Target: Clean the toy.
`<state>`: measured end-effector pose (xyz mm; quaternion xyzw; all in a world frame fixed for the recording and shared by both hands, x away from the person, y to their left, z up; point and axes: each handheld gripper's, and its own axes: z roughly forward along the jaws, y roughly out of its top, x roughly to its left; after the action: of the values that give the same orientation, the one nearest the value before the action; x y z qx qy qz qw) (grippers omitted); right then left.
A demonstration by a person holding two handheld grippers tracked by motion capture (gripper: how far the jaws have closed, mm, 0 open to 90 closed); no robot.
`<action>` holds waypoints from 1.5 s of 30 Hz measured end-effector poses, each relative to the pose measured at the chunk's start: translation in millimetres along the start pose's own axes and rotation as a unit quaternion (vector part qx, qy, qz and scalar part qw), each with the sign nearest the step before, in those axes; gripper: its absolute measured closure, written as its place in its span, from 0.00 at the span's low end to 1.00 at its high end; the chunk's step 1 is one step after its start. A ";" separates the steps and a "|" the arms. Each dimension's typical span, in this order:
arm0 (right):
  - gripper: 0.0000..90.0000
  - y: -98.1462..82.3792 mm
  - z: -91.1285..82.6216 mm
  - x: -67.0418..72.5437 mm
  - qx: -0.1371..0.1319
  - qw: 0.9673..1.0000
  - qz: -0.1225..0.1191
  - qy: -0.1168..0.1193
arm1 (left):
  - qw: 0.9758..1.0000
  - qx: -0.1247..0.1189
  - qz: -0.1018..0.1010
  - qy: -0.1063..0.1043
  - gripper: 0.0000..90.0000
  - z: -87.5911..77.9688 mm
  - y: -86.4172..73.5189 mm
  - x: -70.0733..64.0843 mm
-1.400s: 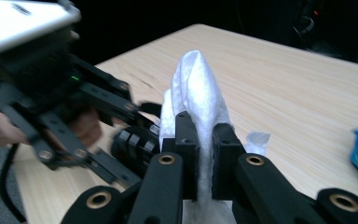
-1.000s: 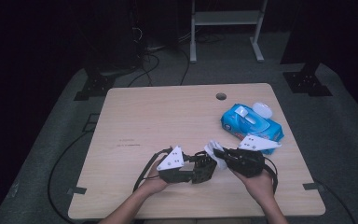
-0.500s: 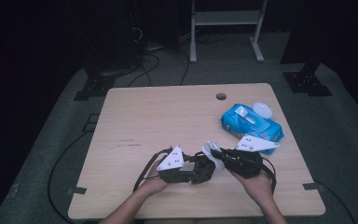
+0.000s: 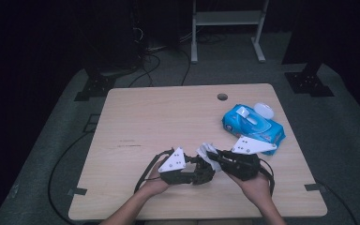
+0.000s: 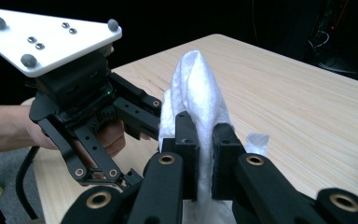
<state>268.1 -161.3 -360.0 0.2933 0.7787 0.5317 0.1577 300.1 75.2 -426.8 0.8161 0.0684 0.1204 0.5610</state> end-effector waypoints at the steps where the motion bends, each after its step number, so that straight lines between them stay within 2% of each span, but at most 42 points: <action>1: 0.93 -1.3 0.2 -2.1 0.002 1.000 -0.001 -0.004 | 1.000 0.000 -0.001 0.001 0.67 -0.3 -0.1 0.0; 4: 0.93 -8.4 -1.0 -11.2 0.010 1.000 0.009 -0.023 | 1.000 0.000 0.000 0.000 0.67 -0.3 -0.4 0.6; 6: 0.93 -11.9 -2.3 -14.7 0.009 0.999 0.028 -0.019 | 1.000 -0.001 0.000 -0.001 0.67 0.3 -0.2 0.6; 9: 0.93 -7.1 0.5 -6.6 0.005 1.000 0.012 -0.011 | 1.000 -0.002 -0.002 0.000 0.67 0.8 -0.3 1.0; 13: 0.93 -1.6 9.2 6.7 0.010 1.000 -0.006 0.011 | 1.000 -0.002 -0.002 0.001 0.67 0.8 -0.1 0.0; 15: 0.93 -1.8 12.0 9.5 0.013 1.000 -0.016 0.009 | 1.000 -0.001 -0.001 0.000 0.67 0.2 -0.5 0.6; 17: 0.93 -1.8 10.9 7.4 0.013 1.000 -0.013 0.008 | 1.000 -0.002 -0.003 0.001 0.67 0.3 -0.5 0.6; 21: 0.93 -4.1 7.0 1.1 0.012 1.000 -0.011 -0.004 | 1.000 -0.002 -0.004 0.000 0.66 1.3 -0.1 0.6; 24: 0.93 -5.0 6.5 0.1 0.021 0.999 -0.020 -0.020 | 1.000 -0.002 -0.004 0.000 0.66 1.1 -0.2 0.8; 28: 0.93 -3.9 8.2 3.8 0.021 0.999 -0.021 -0.015 | 1.000 -0.004 -0.005 -0.001 0.66 1.0 -0.3 0.7; 33: 0.93 -3.5 8.9 4.7 0.014 1.000 -0.013 0.006 | 1.000 -0.001 -0.001 -0.002 0.67 1.0 1.0 -0.9; 38: 0.93 -6.7 6.7 -3.0 0.011 1.000 -0.004 0.001 | 1.000 -0.003 -0.004 0.000 0.67 0.4 0.2 0.1; 43: 0.93 -10.3 0.7 -11.7 0.010 1.000 0.009 -0.015 | 1.000 -0.005 -0.008 0.003 0.67 -0.7 -0.5 1.2; 45: 0.93 -11.5 -1.1 -13.5 0.008 1.000 0.019 -0.013 | 1.000 -0.007 -0.012 0.007 0.67 -0.9 -1.0 1.4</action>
<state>274.7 -173.6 -371.1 0.3158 0.7752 0.5246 0.1556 301.2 76.7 -427.3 0.8104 0.0811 0.1195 0.5678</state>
